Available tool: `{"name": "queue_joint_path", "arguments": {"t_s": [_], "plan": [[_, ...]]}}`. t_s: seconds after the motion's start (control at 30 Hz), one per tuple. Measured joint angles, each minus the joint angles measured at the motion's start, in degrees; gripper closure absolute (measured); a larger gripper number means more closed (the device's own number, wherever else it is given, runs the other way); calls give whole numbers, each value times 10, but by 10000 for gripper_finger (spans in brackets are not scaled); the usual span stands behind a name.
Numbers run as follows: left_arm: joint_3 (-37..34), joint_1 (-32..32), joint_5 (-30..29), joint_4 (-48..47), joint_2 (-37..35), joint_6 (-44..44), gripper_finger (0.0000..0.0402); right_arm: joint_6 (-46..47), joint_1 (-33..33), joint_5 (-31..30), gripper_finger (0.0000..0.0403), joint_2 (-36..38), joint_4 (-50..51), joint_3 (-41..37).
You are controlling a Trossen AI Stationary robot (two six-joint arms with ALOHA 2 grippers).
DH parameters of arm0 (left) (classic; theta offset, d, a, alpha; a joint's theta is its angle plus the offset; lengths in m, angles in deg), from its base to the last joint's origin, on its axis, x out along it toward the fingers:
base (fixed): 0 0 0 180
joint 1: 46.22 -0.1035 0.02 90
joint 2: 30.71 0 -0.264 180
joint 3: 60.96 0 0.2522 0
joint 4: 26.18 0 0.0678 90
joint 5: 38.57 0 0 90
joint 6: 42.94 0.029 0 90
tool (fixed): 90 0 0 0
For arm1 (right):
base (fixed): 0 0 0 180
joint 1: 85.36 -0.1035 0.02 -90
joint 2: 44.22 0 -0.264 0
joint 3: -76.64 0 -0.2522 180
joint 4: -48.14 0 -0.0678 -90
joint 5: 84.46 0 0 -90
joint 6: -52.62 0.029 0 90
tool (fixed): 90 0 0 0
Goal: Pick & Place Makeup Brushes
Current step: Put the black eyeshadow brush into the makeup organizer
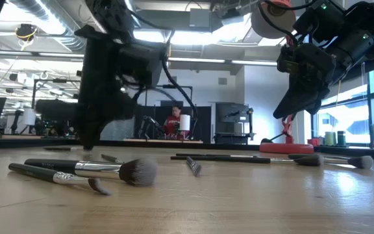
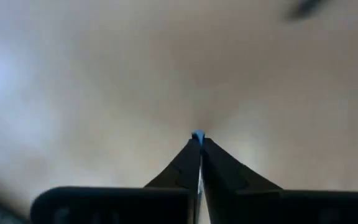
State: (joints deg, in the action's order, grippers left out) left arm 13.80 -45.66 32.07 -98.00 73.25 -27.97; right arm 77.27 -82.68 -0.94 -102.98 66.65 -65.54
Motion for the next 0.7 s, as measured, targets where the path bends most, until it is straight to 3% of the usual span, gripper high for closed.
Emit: {"name": "queue_joint_path", "arguments": {"t_s": [0.1, 0.23, 0.37, 0.6, 0.7], "plan": [[14, 13, -35, -44, -55, -159, 394, 0, 0, 0, 383, 0, 0, 0], [31, 46, -6, -102, -137, -415, 400, 5, 0, 0, 383, 0, 1, -1], [34, 123, 10, -128, -237, -629, 398, 13, -2, 0, 383, 0, 4, -1], [34, 300, 15, -199, -381, -862, 399, 28, -24, -30, 383, 0, 8, -1], [34, 372, 14, -205, -426, -911, 399, 33, -30, -40, 383, 0, 8, -1]]}}
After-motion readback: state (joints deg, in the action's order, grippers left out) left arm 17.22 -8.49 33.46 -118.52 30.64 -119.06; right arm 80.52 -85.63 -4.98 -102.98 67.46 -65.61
